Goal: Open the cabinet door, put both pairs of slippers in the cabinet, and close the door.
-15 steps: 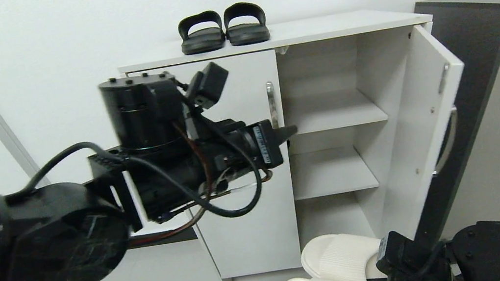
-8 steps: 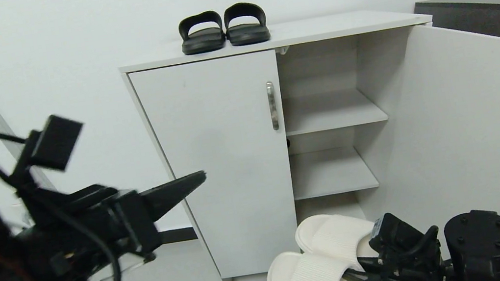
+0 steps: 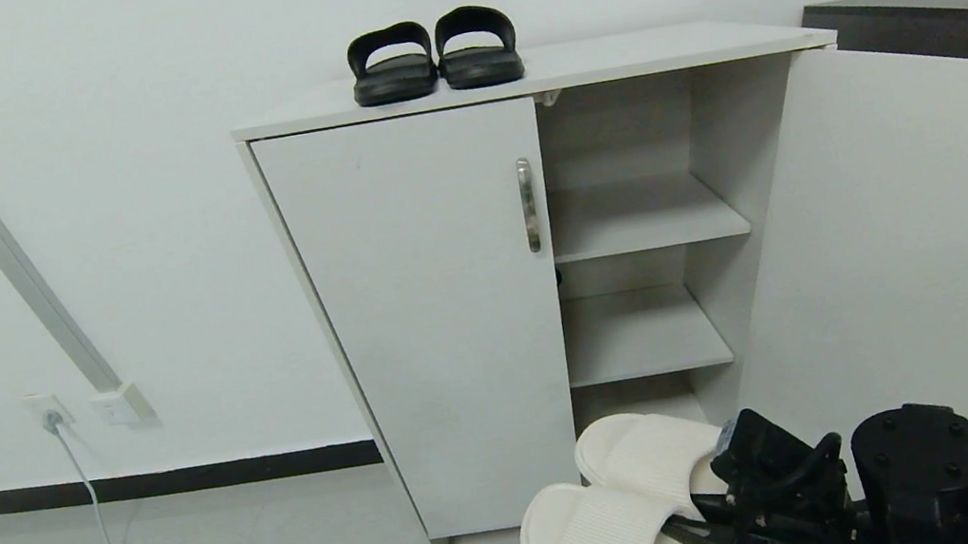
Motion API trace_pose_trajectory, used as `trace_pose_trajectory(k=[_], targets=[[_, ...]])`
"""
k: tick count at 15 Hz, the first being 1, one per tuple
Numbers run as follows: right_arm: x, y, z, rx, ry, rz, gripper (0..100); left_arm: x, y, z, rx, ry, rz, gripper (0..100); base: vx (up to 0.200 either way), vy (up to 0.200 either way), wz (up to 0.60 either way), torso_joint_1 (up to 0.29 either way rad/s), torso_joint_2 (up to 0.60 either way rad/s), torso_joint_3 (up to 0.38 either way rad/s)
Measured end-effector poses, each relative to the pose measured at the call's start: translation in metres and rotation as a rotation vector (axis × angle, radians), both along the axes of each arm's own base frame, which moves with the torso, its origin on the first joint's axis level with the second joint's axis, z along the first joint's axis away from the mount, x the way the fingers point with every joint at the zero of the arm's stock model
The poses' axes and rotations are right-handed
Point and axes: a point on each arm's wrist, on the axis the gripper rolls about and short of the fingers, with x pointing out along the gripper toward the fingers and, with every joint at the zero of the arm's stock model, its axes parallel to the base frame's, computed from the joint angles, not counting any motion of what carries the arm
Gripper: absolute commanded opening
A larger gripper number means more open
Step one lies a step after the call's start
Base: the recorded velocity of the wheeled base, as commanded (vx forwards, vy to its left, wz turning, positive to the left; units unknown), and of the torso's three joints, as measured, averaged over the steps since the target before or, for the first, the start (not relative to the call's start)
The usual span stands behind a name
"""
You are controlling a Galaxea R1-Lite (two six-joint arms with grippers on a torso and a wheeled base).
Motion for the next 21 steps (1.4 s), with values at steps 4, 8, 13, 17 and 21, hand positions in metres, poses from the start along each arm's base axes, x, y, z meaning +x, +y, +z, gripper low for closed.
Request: trace_pose_trajectory(k=[4,8,13,17,21], targets=[[0.003,-0.001,0.001,-0.007,-0.018,-0.058,0,-0.025,0.016,-0.033,0.082,-0.017,0.377,0,0.000,0.000,0.00,0.000,0.00,0.000],[0.004,0.000,0.002,-0.002,-0.022,-0.059,0,-0.041,0.018,-0.077,0.157,-0.057,0.599,0,0.000,0.000,0.00,0.000,0.00,0.000],[0.004,0.001,0.002,-0.003,-0.023,-0.064,0,-0.052,0.014,-0.112,0.218,-0.159,0.405,0,0.000,0.000,0.00,0.000,0.00,0.000],[0.016,0.012,0.005,0.025,-0.041,-0.190,0,-0.054,0.014,-0.114,0.213,-0.186,0.379,0,0.000,0.000,0.00,0.000,0.00,0.000],[0.041,0.054,0.003,0.087,-0.092,-0.549,0,-0.055,0.014,-0.115,0.214,-0.193,0.380,0,0.000,0.000,0.00,0.000,0.00,0.000]])
